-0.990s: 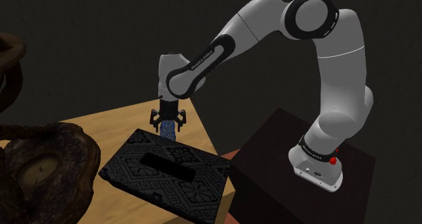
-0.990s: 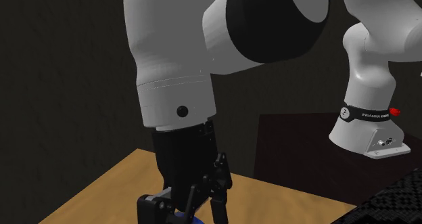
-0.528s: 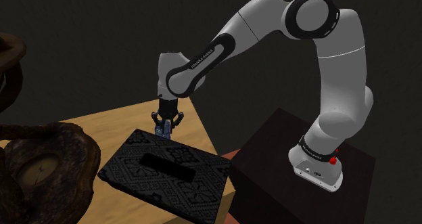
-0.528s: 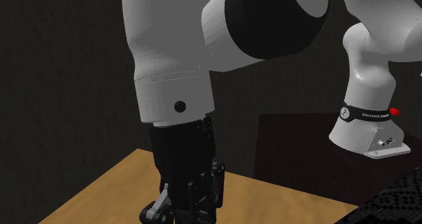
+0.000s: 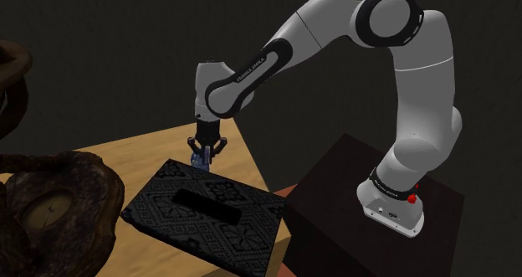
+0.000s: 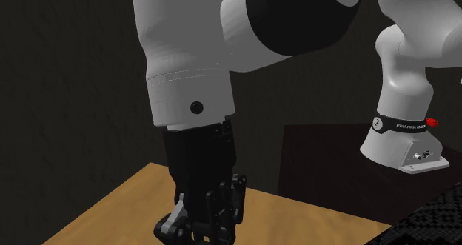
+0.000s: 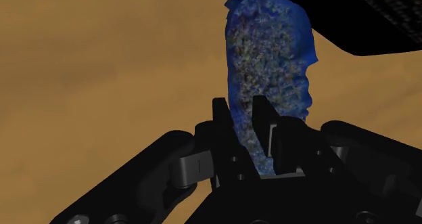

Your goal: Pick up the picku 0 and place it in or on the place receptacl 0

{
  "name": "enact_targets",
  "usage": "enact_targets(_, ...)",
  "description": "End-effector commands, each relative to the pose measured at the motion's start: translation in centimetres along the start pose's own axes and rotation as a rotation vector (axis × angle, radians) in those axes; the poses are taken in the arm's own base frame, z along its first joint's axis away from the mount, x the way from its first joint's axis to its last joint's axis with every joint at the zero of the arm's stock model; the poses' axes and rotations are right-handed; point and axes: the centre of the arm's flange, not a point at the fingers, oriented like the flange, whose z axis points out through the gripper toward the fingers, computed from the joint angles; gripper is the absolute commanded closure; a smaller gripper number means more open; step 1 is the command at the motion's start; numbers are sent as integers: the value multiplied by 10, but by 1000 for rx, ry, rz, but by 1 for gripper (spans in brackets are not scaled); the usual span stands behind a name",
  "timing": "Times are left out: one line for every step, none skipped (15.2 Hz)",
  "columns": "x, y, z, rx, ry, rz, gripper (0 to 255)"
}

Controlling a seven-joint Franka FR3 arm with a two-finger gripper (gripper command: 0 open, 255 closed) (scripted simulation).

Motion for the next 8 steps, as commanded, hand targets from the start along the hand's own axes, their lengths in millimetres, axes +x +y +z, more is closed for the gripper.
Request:
enact_targets(-4, -1, -6, -5, -5, 0, 255)
enact_targets(-6, -2, -11, -5, -5, 0, 255)
enact_targets(-7, -3, -16, -5, -5, 0, 255)
enact_targets(-9, -4, -21, -5, -5, 0, 255)
enact_targets(-10, -5, -26, -5, -5, 0, 255)
enact_targets(-12, -6, -31, -5, -5, 0, 255)
enact_targets(-13, -7, -36, -5, -5, 0, 255)
enact_targets(-15, -8, -41, -5, -5, 0, 255)
